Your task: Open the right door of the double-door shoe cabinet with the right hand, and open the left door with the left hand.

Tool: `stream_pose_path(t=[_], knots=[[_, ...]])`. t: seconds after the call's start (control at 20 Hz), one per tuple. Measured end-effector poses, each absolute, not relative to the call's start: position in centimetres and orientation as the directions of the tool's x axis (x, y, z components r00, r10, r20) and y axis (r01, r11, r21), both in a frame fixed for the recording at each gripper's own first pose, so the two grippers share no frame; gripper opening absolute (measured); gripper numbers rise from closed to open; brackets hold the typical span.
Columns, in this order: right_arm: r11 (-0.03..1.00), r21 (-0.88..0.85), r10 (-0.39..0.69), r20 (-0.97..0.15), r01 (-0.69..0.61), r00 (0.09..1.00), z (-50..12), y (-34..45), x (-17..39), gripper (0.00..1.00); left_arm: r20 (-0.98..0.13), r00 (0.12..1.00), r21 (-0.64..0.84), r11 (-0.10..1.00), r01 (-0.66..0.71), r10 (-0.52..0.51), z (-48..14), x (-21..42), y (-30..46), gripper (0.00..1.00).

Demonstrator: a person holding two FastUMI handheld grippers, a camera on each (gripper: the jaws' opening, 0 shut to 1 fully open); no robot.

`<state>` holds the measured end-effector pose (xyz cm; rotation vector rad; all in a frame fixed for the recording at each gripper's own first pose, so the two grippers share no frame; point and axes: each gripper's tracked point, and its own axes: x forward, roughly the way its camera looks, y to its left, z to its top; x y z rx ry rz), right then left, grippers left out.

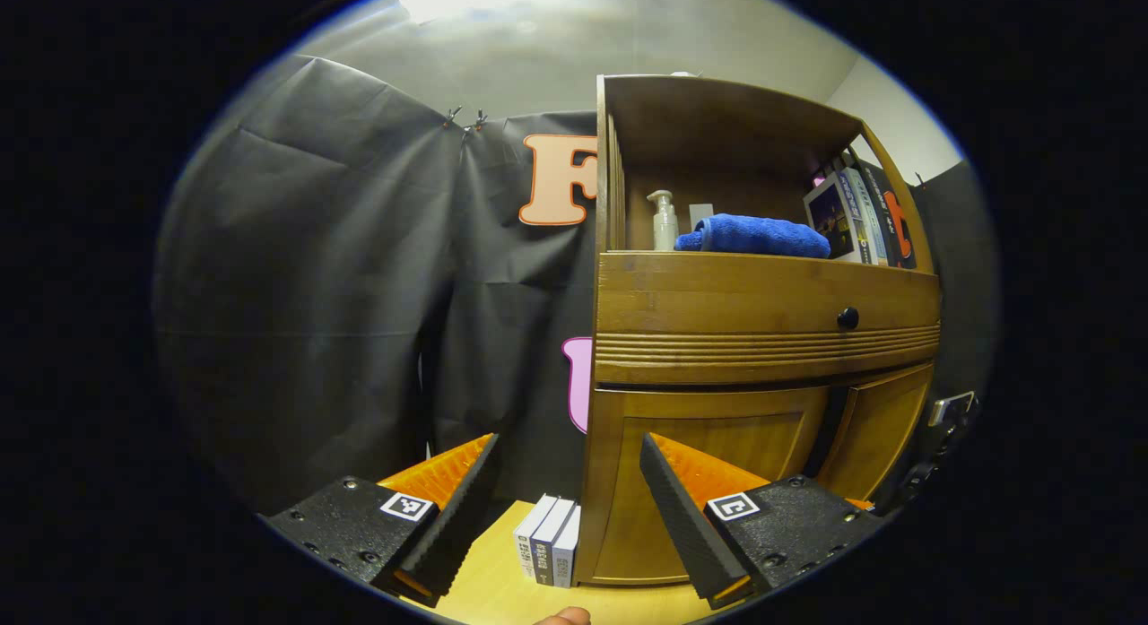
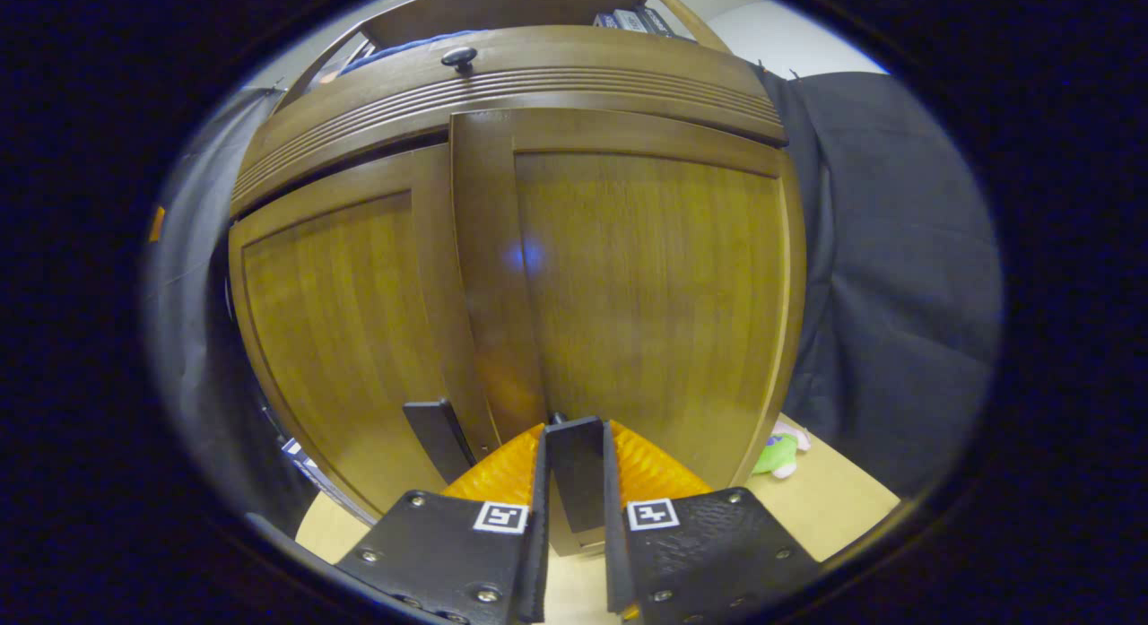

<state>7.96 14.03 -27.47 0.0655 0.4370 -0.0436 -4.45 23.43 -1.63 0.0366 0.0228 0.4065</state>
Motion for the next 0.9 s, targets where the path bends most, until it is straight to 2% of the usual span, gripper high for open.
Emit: stream_pose_path(t=[0.25,0.85,0.9], knots=[[0.997,0.050,-0.027,-0.428,0.054,0.903,-27.1,13.7,7.5,0.26,-0.033,0.934,0.035,0.935,-0.353,0.355,-2.4,-3.8,21.4,0.92],[0.997,0.037,-0.039,-0.435,0.061,0.900,-25.8,10.0,2.4,0.25,-0.061,0.964,0.009,0.966,-0.258,0.258,-3.8,-2.8,16.5,0.92],[0.997,0.034,-0.044,-0.434,0.065,0.900,-25.6,9.6,1.9,0.25,-0.063,0.966,0.009,0.968,-0.250,0.250,-3.9,-2.9,16.1,0.96]])
